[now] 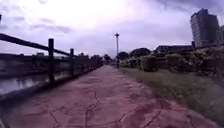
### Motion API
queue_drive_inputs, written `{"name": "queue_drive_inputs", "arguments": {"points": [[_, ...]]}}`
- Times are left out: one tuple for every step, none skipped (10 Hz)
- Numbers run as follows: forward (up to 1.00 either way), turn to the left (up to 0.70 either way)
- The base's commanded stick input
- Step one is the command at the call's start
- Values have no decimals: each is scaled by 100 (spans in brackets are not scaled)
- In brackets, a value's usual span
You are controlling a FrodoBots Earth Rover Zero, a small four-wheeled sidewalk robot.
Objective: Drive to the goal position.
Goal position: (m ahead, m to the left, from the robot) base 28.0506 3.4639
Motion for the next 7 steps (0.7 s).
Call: {"name": "queue_drive_inputs", "arguments": {"points": [[100, 0], [100, 0], [100, 0], [100, 0], [100, 0], [100, 0], [100, 0]]}}
